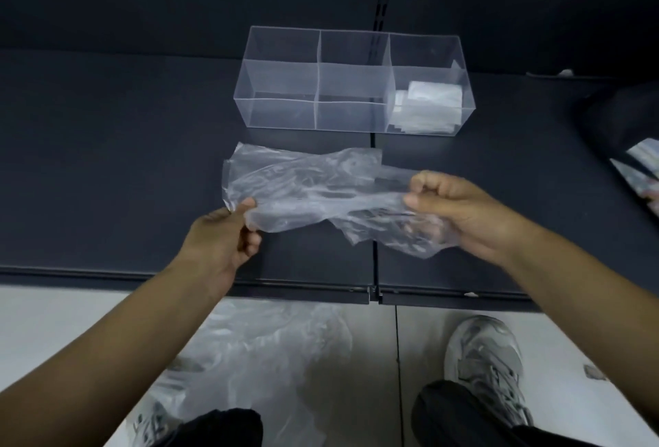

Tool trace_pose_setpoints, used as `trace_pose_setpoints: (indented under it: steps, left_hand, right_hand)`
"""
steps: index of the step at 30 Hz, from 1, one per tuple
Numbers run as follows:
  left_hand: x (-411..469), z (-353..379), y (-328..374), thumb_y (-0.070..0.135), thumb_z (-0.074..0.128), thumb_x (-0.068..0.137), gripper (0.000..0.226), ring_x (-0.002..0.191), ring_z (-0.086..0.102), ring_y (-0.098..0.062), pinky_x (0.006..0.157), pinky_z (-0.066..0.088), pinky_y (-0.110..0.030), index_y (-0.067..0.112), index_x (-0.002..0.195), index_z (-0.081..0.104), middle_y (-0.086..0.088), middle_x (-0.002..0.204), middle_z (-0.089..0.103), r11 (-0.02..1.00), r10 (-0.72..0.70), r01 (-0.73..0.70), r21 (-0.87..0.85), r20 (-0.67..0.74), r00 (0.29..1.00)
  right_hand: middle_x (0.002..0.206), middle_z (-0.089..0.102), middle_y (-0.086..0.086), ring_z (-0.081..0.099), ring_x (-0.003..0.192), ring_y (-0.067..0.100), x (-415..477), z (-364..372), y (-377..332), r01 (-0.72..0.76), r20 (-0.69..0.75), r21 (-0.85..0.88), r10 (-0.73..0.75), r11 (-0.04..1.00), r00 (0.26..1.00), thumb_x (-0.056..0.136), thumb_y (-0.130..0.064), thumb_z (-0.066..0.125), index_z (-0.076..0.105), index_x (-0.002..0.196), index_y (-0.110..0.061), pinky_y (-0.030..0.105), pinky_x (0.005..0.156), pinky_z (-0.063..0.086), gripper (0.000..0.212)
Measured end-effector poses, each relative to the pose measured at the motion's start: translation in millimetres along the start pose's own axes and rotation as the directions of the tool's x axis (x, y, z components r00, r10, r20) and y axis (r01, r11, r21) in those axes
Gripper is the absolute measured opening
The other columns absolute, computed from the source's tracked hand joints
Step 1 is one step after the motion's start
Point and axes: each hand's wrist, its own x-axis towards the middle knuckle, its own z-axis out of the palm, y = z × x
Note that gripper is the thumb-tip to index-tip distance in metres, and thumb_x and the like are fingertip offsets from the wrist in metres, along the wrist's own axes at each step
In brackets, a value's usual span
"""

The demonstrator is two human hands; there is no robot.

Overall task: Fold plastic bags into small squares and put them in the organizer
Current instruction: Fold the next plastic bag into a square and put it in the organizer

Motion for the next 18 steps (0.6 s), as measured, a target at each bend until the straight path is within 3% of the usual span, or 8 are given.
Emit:
trace_pose_setpoints:
  steps: [3, 6, 8, 10, 12, 14, 16, 18]
  left_hand:
    - [8, -8, 0, 0.022, 0.063, 0.092, 0.019, 0.036, 0.032, -0.008, 0.035, 0.032, -0.015, 0.014, 0.074, 0.065, 0.006, 0.046, 0.044, 0.974, 0.173, -0.175, 0.142, 0.023, 0.985]
    - [11, -22, -2, 0.022, 0.059, 0.095, 0.021, 0.036, 0.032, -0.009, 0.036, 0.031, -0.015, 0.011, 0.077, 0.063, 0.007, 0.045, 0.044, 0.908, 0.301, -0.313, 0.278, 0.086, 0.950]
    - [9, -29, -5, 0.028, 0.058, 0.095, 0.023, 0.037, 0.040, -0.010, 0.038, 0.037, -0.016, 0.007, 0.087, 0.065, 0.006, 0.048, 0.050, 0.892, 0.287, -0.308, 0.333, 0.111, 0.952]
    - [0, -28, -7, 0.042, 0.058, 0.090, 0.035, 0.042, 0.056, -0.014, 0.041, 0.046, -0.018, 0.009, 0.091, 0.068, 0.001, 0.054, 0.060, 0.925, 0.174, -0.211, 0.316, 0.141, 0.975]
    - [-11, -23, -9, 0.059, 0.060, 0.074, 0.052, 0.052, 0.067, -0.022, 0.043, 0.050, -0.022, 0.011, 0.090, 0.070, -0.006, 0.063, 0.069, 0.934, 0.027, -0.093, 0.344, 0.193, 0.981]
    - [-19, -16, -12, 0.063, 0.064, 0.062, 0.059, 0.056, 0.069, -0.024, 0.044, 0.051, -0.022, 0.011, 0.090, 0.071, -0.008, 0.067, 0.070, 0.918, -0.068, -0.040, 0.396, 0.255, 0.964]
    - [-25, -8, -16, 0.058, 0.069, 0.059, 0.055, 0.054, 0.067, -0.020, 0.044, 0.050, -0.020, 0.012, 0.089, 0.073, -0.005, 0.064, 0.068, 0.914, -0.116, -0.015, 0.407, 0.297, 0.948]
    - [-27, -3, -17, 0.049, 0.071, 0.060, 0.047, 0.051, 0.066, -0.016, 0.043, 0.049, -0.019, 0.012, 0.088, 0.074, -0.003, 0.060, 0.065, 0.924, -0.138, 0.017, 0.383, 0.290, 0.947]
  right_hand:
    - [0.063, 0.054, -0.003, 0.050, 0.055, 0.004, -15, -32, -12, 0.059, -0.044, -0.330, -0.077, 0.942, 0.996, 0.068, -0.020, 0.074, 0.058, 0.094, -0.018, 0.014, 0.052, 0.042, 0.031]
    - [0.083, 0.063, -0.007, 0.060, 0.079, 0.006, -38, -64, -16, 0.070, -0.089, -0.591, -0.151, 0.804, 0.985, 0.063, -0.035, 0.079, 0.061, 0.110, -0.033, 0.016, 0.075, 0.048, 0.050]
    - [0.113, 0.065, -0.015, 0.059, 0.110, 0.001, -54, -76, -10, 0.057, -0.097, -0.627, -0.151, 0.777, 0.984, 0.065, -0.039, 0.078, 0.060, 0.116, -0.039, 0.012, 0.091, 0.045, 0.054]
    - [0.126, 0.059, -0.019, 0.051, 0.121, -0.005, -65, -83, 3, 0.006, -0.157, -0.593, -0.123, 0.805, 0.980, 0.070, -0.039, 0.074, 0.058, 0.120, -0.040, 0.010, 0.094, 0.043, 0.053]
    - [0.123, 0.062, -0.015, 0.055, 0.115, -0.003, -71, -90, 19, -0.066, -0.330, -0.552, -0.144, 0.831, 0.933, 0.079, -0.035, 0.069, 0.059, 0.120, -0.034, 0.015, 0.091, 0.042, 0.042]
    - [0.113, 0.067, -0.005, 0.061, 0.100, 0.004, -74, -94, 29, -0.117, -0.500, -0.487, -0.167, 0.865, 0.850, 0.090, -0.026, 0.062, 0.064, 0.111, -0.026, 0.017, 0.081, 0.045, 0.021]
    - [0.098, 0.071, -0.002, 0.064, 0.086, 0.006, -71, -93, 33, -0.148, -0.547, -0.460, -0.148, 0.876, 0.824, 0.094, -0.024, 0.057, 0.067, 0.101, -0.023, 0.017, 0.069, 0.048, 0.012]
    - [0.090, 0.071, -0.004, 0.064, 0.077, 0.001, -65, -88, 34, -0.151, -0.521, -0.466, -0.132, 0.872, 0.843, 0.092, -0.030, 0.058, 0.068, 0.097, -0.023, 0.020, 0.066, 0.048, 0.013]
